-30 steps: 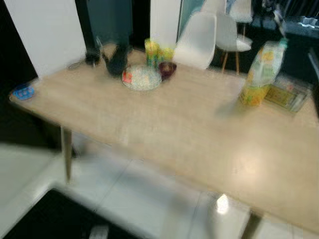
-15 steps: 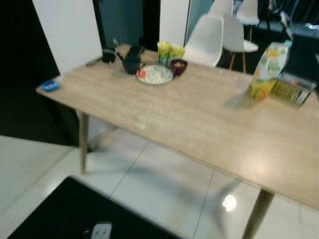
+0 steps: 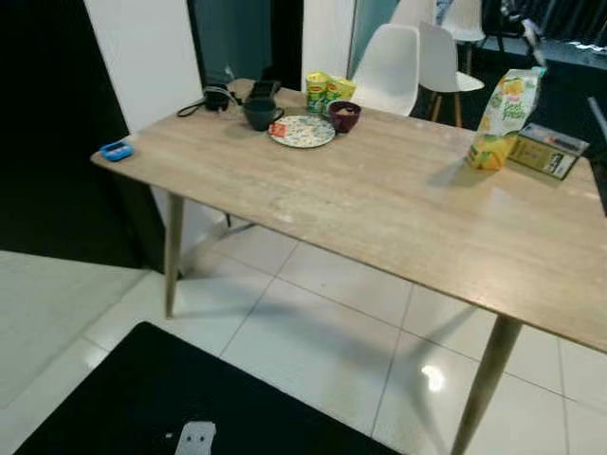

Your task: Restocking fridge

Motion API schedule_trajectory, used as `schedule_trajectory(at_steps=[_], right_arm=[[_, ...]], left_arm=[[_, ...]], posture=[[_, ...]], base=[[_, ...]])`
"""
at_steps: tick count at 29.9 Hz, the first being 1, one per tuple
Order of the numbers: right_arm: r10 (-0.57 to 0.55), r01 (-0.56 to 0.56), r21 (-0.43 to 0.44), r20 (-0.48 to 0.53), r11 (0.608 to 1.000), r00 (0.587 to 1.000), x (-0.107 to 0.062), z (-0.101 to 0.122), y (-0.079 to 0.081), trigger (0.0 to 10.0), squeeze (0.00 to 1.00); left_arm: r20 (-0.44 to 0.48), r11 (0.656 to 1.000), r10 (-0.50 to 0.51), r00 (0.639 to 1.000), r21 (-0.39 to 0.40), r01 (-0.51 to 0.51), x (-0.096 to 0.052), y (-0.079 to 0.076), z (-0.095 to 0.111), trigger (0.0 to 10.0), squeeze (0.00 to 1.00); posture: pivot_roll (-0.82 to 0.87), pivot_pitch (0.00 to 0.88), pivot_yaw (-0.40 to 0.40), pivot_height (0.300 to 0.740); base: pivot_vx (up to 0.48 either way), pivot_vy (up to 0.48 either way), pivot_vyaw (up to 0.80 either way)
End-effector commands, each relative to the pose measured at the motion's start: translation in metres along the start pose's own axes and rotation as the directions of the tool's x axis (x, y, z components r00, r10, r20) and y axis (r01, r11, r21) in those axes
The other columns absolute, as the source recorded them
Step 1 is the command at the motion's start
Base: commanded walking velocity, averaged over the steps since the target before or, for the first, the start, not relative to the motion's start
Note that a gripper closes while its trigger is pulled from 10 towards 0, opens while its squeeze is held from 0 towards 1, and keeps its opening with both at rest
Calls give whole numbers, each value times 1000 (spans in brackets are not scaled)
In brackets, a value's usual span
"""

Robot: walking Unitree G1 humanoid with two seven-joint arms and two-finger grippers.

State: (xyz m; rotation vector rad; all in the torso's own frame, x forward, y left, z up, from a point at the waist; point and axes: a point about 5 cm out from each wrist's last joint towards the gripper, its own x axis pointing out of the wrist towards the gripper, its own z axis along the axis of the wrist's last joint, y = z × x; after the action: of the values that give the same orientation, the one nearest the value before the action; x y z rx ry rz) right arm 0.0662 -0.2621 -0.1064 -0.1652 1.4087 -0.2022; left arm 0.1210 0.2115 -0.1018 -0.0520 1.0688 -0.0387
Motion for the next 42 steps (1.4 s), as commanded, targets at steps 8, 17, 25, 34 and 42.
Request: schedule_trajectory(at_steps=[8, 17, 25, 34, 42], right_arm=[[-32, 33, -55, 14, 998, 999, -1, 5, -13, 10000, 0], [-61, 61, -87, 10, 994, 998, -2, 8, -25, 10000, 0], [-29, 28, -128, -7, 991, 1000, -1, -1, -14, 10000, 0], [-17, 17, -223, 0, 975, 1000, -1, 1, -10, 10000, 0], [-18, 23, -201, 28, 979, 999, 0, 5, -5, 10000, 0]], left_arm=[[-58, 997, -59, 997, 35, 62, 1, -16, -13, 10000, 0], [-7, 998, -50, 999, 43, 50, 6, -14, 14, 10000, 0], [-42, 994, -72, 997, 80, 75, 6, -21, 4, 10000, 0], [-25, 997, -38, 999, 71, 40, 6, -17, 8, 10000, 0], [-34, 973, -63, 997, 218, 69, 9, -23, 19, 10000, 0]], posture=[[-6, 0, -44, 740], [0, 0, -88, 740], [-38, 0, -71, 740], [-39, 0, -34, 740], [-14, 0, -17, 740]], base=[[-285, 0, 0], [-273, 0, 0], [-33, 0, 0], [0, 0, 0], [0, 0, 0]])
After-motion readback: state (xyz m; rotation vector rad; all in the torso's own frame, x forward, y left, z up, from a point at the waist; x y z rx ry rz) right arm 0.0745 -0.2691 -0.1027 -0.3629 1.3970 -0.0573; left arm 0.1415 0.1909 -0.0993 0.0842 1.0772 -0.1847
